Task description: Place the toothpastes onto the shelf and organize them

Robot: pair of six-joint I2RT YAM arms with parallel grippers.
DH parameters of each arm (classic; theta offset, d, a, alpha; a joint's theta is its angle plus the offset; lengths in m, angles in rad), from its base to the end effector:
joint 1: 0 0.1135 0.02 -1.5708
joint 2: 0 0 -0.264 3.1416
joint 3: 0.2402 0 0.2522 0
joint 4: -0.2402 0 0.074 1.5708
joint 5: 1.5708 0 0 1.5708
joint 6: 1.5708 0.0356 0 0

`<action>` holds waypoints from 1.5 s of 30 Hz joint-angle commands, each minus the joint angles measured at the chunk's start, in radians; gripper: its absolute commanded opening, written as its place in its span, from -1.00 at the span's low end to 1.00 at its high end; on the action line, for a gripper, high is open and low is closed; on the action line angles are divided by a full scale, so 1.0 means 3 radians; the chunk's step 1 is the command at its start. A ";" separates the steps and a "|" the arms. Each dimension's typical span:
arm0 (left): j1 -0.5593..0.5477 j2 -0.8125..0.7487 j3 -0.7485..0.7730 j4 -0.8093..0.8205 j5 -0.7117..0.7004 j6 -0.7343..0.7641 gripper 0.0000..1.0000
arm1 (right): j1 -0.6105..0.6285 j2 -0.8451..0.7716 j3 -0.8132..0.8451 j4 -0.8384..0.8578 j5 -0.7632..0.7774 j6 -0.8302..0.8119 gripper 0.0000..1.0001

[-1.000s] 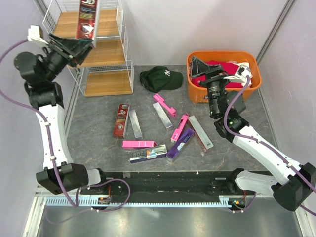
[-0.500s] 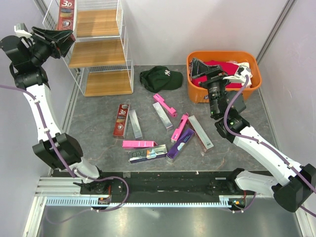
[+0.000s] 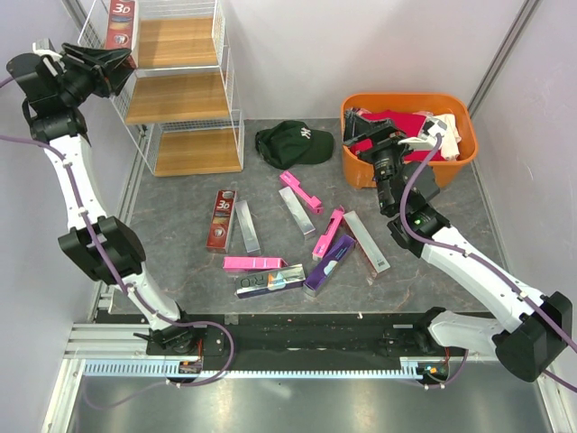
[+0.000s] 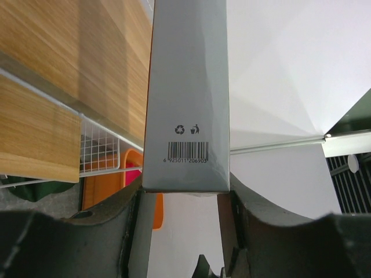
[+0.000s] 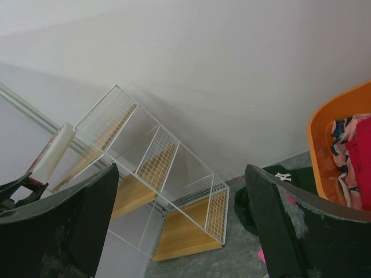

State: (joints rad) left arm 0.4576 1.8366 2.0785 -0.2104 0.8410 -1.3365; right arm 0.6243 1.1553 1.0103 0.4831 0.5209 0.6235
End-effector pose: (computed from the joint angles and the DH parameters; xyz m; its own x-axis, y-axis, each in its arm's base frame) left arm 0.3800 0.1575 0.4882 -0.3570 -0.8987 -0.2549 0.1143 0.2288 -0.9667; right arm 0.2241 0.1396 0.4138 0.1449 0.7286 -0.6695 -0.2595 0.6809 0.6848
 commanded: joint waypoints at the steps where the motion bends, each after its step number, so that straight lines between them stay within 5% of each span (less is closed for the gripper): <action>1: -0.0063 0.0141 0.0327 0.0088 -0.0042 0.0063 -0.96 | -0.0015 0.0009 0.0125 -0.0015 -0.0054 -0.0033 0.96; 16: -0.0165 0.0484 0.0522 -0.0040 -0.0241 0.0185 -0.64 | -0.0041 0.0030 0.0089 -0.0112 -0.0100 0.0018 0.96; 20: -0.0165 0.0454 0.0522 -0.0040 -0.0247 0.0226 0.06 | -0.0051 0.0030 0.0073 -0.0128 -0.0105 0.0028 0.96; 28: -0.0170 0.0229 0.0318 -0.0045 -0.0318 0.0380 0.90 | -0.0056 0.0020 0.0048 -0.0153 -0.0095 0.0074 0.96; 45: -0.0170 -0.0998 -0.1011 0.0006 -0.0308 0.1028 0.99 | -0.0066 0.0066 0.0017 -0.0199 -0.0177 0.0141 0.96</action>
State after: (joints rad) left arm 0.4099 1.6657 1.8465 -0.2459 0.7361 -1.1366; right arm 0.6102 1.1660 1.0103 0.4255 0.4889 0.6567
